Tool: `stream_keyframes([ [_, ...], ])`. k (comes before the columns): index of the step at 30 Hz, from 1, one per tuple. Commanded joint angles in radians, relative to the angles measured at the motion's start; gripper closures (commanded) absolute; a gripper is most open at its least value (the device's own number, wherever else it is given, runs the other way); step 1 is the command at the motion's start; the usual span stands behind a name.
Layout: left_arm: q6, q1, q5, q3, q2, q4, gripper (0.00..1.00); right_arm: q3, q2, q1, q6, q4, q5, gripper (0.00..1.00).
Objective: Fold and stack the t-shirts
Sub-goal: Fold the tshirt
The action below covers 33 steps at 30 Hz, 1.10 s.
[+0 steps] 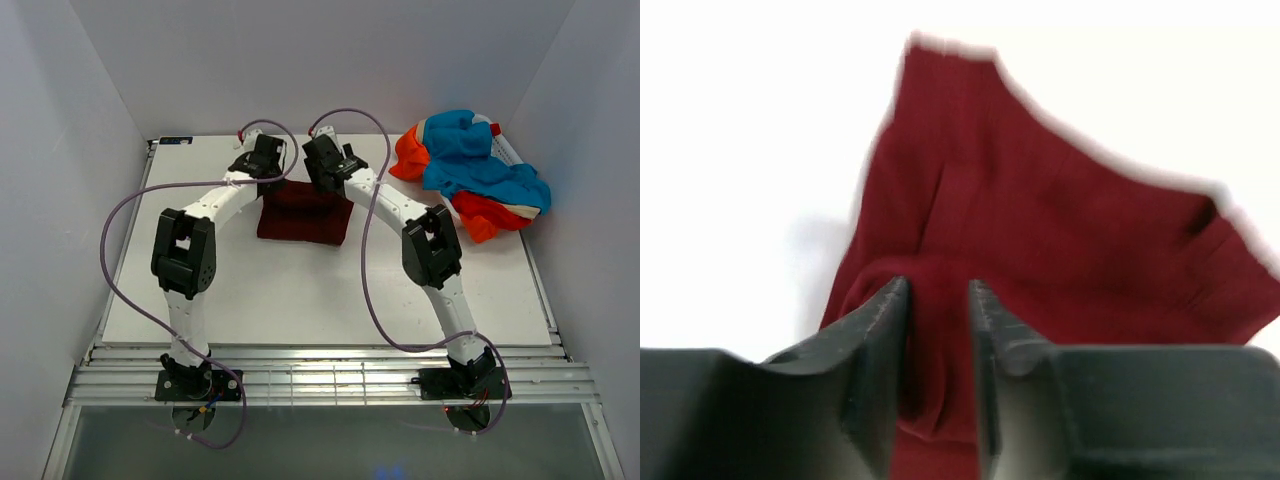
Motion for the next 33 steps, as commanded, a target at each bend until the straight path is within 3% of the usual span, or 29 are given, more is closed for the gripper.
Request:
stream_keyframes([
  [1,0.041,0.012,-0.146,0.249,-0.049,-0.034,0.50,0.081,-0.087,-0.024,-0.081,0.103,0.108,0.18],
  [4,0.037,0.012,-0.177,0.307,-0.077,-0.071,0.46,-0.020,-0.200,-0.025,-0.110,0.194,0.086,0.12],
  [7,-0.032,0.011,-0.112,0.197,-0.167,-0.061,0.46,-0.198,-0.306,-0.025,-0.062,0.232,0.001,0.14],
  [10,-0.080,0.000,-0.024,-0.029,-0.265,0.020,0.58,-0.358,-0.377,-0.023,-0.015,0.260,-0.133,0.25],
  [11,-0.083,-0.015,0.032,-0.090,-0.285,0.048,0.67,-0.388,-0.389,-0.023,0.018,0.267,-0.172,0.31],
  [12,-0.087,-0.021,0.068,-0.197,-0.302,0.073,0.93,-0.433,-0.402,-0.023,0.032,0.284,-0.209,0.45],
  [13,-0.092,-0.026,0.100,-0.243,-0.313,0.114,1.00,-0.445,-0.403,-0.023,0.045,0.291,-0.291,0.57],
  [14,-0.097,-0.038,0.158,-0.282,-0.320,0.131,1.00,-0.458,-0.402,-0.021,0.066,0.301,-0.336,0.68],
  [15,-0.101,-0.044,0.188,-0.338,-0.319,0.143,1.00,-0.465,-0.393,-0.023,0.078,0.307,-0.402,0.85],
  [16,-0.107,-0.058,0.205,-0.357,-0.304,0.159,1.00,-0.462,-0.385,-0.023,0.107,0.310,-0.431,0.89],
  [18,-0.097,-0.072,0.215,-0.380,-0.281,0.164,1.00,-0.444,-0.354,-0.021,0.129,0.297,-0.503,0.87],
  [20,-0.101,-0.077,0.196,-0.384,-0.262,0.128,1.00,-0.418,-0.333,-0.018,0.164,0.269,-0.513,0.73],
  [21,-0.100,-0.077,0.170,-0.388,-0.264,0.124,1.00,-0.419,-0.331,-0.018,0.172,0.268,-0.516,0.58],
  [22,-0.095,-0.077,0.160,-0.393,-0.268,0.121,1.00,-0.430,-0.330,-0.017,0.180,0.268,-0.518,0.50],
  [23,-0.080,-0.077,0.151,-0.393,-0.273,0.119,0.99,-0.435,-0.327,-0.017,0.181,0.271,-0.522,0.48],
  [26,-0.051,-0.077,0.131,-0.380,-0.293,0.119,0.91,-0.465,-0.327,-0.017,0.184,0.301,-0.534,0.49],
  [33,-0.061,-0.077,0.150,-0.368,-0.314,0.116,0.91,-0.430,-0.219,-0.017,0.213,0.251,-0.617,0.77],
])
